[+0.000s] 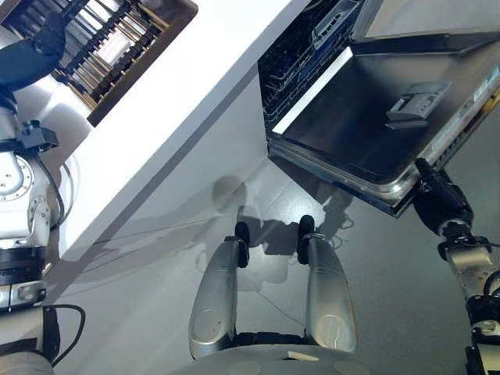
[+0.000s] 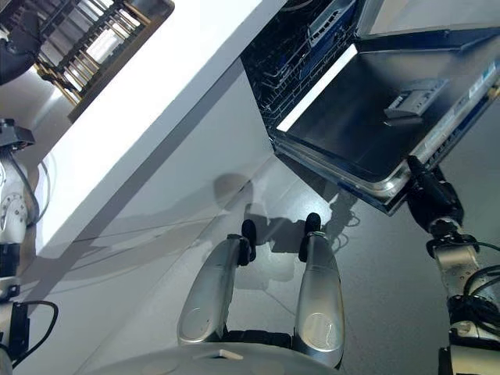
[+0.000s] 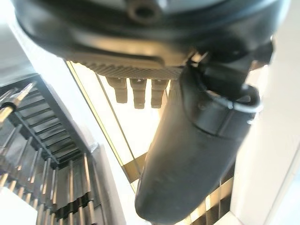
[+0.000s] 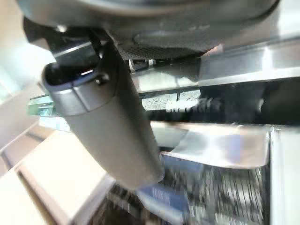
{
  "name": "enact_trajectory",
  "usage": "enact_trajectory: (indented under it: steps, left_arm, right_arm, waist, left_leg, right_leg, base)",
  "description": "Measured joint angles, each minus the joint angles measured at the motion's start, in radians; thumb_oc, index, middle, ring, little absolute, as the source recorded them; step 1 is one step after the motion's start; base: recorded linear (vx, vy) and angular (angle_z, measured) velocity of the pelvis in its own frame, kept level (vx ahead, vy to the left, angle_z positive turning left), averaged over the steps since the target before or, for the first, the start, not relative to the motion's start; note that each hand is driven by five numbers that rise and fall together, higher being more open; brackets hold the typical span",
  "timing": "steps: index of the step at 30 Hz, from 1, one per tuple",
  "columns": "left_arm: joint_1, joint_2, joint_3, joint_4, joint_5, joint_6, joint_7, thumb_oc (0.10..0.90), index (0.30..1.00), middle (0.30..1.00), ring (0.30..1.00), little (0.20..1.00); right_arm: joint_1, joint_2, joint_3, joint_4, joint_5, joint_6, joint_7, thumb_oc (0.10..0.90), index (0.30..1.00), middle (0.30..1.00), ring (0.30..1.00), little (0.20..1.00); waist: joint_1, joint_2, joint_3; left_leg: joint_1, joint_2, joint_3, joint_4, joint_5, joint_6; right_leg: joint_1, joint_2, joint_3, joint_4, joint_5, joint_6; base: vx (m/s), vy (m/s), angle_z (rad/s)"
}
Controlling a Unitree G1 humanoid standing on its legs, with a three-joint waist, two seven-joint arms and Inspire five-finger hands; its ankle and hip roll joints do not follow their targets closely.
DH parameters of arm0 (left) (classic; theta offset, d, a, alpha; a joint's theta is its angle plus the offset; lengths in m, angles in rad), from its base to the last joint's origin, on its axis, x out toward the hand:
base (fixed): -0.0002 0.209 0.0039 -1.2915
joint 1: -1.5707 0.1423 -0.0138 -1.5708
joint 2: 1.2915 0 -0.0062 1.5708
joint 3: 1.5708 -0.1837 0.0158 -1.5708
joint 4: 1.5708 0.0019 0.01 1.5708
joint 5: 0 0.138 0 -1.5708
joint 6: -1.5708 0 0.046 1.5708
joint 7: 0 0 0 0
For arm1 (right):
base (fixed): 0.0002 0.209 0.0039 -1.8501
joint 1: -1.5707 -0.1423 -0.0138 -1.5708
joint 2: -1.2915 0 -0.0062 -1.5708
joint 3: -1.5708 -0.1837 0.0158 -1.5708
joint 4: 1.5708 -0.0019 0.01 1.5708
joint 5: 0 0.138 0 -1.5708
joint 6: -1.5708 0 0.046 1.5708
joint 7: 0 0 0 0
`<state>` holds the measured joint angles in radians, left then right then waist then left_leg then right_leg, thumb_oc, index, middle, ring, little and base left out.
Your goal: Pick up plates and place into dishwasher.
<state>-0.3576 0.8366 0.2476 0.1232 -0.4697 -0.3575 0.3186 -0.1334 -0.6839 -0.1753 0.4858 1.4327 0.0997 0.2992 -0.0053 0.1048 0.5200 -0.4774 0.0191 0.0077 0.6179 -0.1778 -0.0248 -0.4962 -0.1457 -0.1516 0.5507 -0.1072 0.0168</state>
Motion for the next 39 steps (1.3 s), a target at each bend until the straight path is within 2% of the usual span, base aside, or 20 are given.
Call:
enact_trajectory:
  steps: [5, 12, 17, 20, 23, 25, 26, 30, 35, 37, 39]
  left_arm:
    - [0.005, 0.006, 0.005, 0.019, 0.001, -0.003, -0.002, 0.8, 0.9, 0.9, 0.9, 0.9]
    - [-0.009, 0.014, 0.001, 0.082, 0.002, -0.005, -0.009, 0.8, 0.9, 0.9, 0.9, 0.9]
    - [-0.033, -0.032, -0.031, 0.095, 0.001, -0.006, -0.017, 0.8, 0.9, 0.9, 0.9, 0.9]
    - [-0.035, -0.05, -0.049, 0.082, -0.002, -0.005, -0.031, 0.8, 0.9, 0.9, 0.9, 0.9]
    - [-0.034, -0.088, -0.058, 0.037, -0.003, -0.004, -0.046, 0.8, 0.9, 0.9, 0.9, 0.9]
    - [-0.036, -0.111, -0.061, 0.017, -0.003, -0.004, -0.051, 0.8, 0.9, 0.9, 0.9, 0.9]
    - [-0.035, -0.123, -0.066, 0.005, -0.003, -0.003, -0.051, 0.8, 0.9, 0.9, 0.9, 0.9]
    - [-0.022, -0.126, -0.065, 0.022, -0.003, 0.006, -0.049, 0.8, 0.9, 0.9, 0.9, 0.9]
    - [-0.015, -0.124, -0.061, 0.033, -0.004, 0.006, -0.056, 0.8, 0.9, 0.9, 0.9, 0.9]
    - [-0.007, -0.134, -0.061, 0.033, -0.009, 0.007, -0.075, 0.8, 0.9, 0.9, 0.9, 0.9]
    - [0.002, -0.156, -0.061, 0.034, -0.012, 0.008, -0.089, 0.8, 0.9, 0.9, 0.9, 0.9]
  right_arm:
    - [-0.001, 0.063, 0.0, -0.146, 0.0, 0.009, -0.015, 0.8, 0.9, 0.9, 0.9, 0.9]
    - [0.004, 0.156, -0.005, -0.29, -0.032, -0.038, -0.024, 0.8, 0.9, 0.9, 0.9, 0.9]
    - [-0.036, 0.205, 0.032, -0.379, -0.087, -0.038, -0.024, 0.8, 0.9, 0.9, 0.9, 0.9]
    - [-0.081, 0.213, 0.102, -0.449, -0.101, -0.008, -0.018, 0.8, 0.9, 0.9, 0.9, 0.9]
    - [-0.149, 0.235, 0.211, -0.506, -0.128, 0.059, 0.038, 0.8, 0.9, 0.9, 0.9, 0.9]
    - [-0.177, 0.251, 0.247, -0.518, -0.142, 0.09, 0.069, 0.8, 0.9, 0.9, 0.9, 0.9]
    - [-0.167, 0.266, 0.244, -0.513, -0.166, 0.097, 0.057, 0.8, 0.9, 0.9, 0.9, 0.9]
    - [-0.151, 0.233, 0.231, -0.512, -0.201, 0.12, 0.067, 0.8, 0.9, 0.9, 0.9, 0.9]
    - [-0.138, 0.224, 0.237, -0.508, -0.232, 0.133, 0.071, 0.8, 0.9, 0.9, 0.9, 0.9]
    - [-0.116, 0.232, 0.236, -0.495, -0.236, 0.138, 0.069, 0.8, 0.9, 0.9, 0.9, 0.9]
    - [-0.092, 0.234, 0.234, -0.493, -0.237, 0.141, 0.068, 0.8, 0.9, 0.9, 0.9, 0.9]
  waist:
    - [0.006, -0.015, -0.001]
    - [0.002, -0.021, 0.0]
    - [0.008, -0.021, 0.0]
    - [0.012, -0.021, 0.0]
    - [0.037, -0.021, 0.0]
    - [0.043, -0.021, 0.0]
    - [0.048, -0.025, -0.001]
    - [0.056, -0.036, -0.003]
    - [0.055, -0.078, -0.032]
    - [0.055, -0.096, -0.07]
    - [0.055, -0.103, -0.081]
  left_leg:
    - [0.02, 0.0, -0.025, -0.018, 0.004, -0.002]
    - [0.052, -0.003, -0.032, -0.097, 0.049, -0.006]
    - [0.113, -0.003, -0.036, -0.145, 0.062, -0.009]
    - [0.14, -0.004, -0.037, -0.164, 0.068, -0.01]
    - [0.178, -0.004, -0.035, -0.207, 0.076, -0.01]
    - [0.202, -0.003, -0.035, -0.227, 0.08, -0.007]
    - [0.225, -0.004, -0.034, -0.244, 0.083, -0.005]
    - [0.273, -0.005, -0.033, -0.284, 0.088, -0.002]
    - [0.312, 0.002, -0.04, -0.341, 0.11, -0.011]
    - [0.32, 0.004, -0.04, -0.373, 0.125, -0.012]
    - [0.356, 0.002, -0.04, -0.421, 0.148, -0.01]
  right_leg:
    - [0.03, 0.007, -0.026, -0.036, 0.004, -0.003]
    - [0.054, 0.02, -0.026, -0.087, 0.008, 0.003]
    - [0.114, 0.02, -0.043, -0.118, 0.008, 0.003]
    - [0.151, 0.019, -0.055, -0.133, 0.022, -0.004]
    - [0.197, 0.021, -0.063, -0.159, 0.028, -0.015]
    - [0.231, 0.02, -0.075, -0.181, 0.028, -0.014]
    - [0.257, 0.02, -0.076, -0.195, 0.028, -0.013]
    - [0.313, 0.025, -0.079, -0.245, 0.033, -0.004]
    - [0.357, 0.04, -0.08, -0.296, 0.042, -0.003]
    - [0.366, 0.047, -0.08, -0.332, 0.056, -0.002]
    - [0.407, 0.052, -0.075, -0.389, 0.077, 0.003]
  base:
    - [0.0, -0.002, -0.12]
    - [0.01, 0.001, -0.01]
    - [0.05, 0.001, 0.11]
    - [0.04, 0.011, 0.29]
    - [0.07, 0.007, 0.27]
    - [0.04, -0.004, 0.31]
    - [0.04, -0.007, 0.28]
    - [0.03, -0.01, 0.08]
    - [0.01, -0.005, 0.06]
    - [0.0, 0.015, 0.11]
    - [-0.01, 0.026, 0.1]
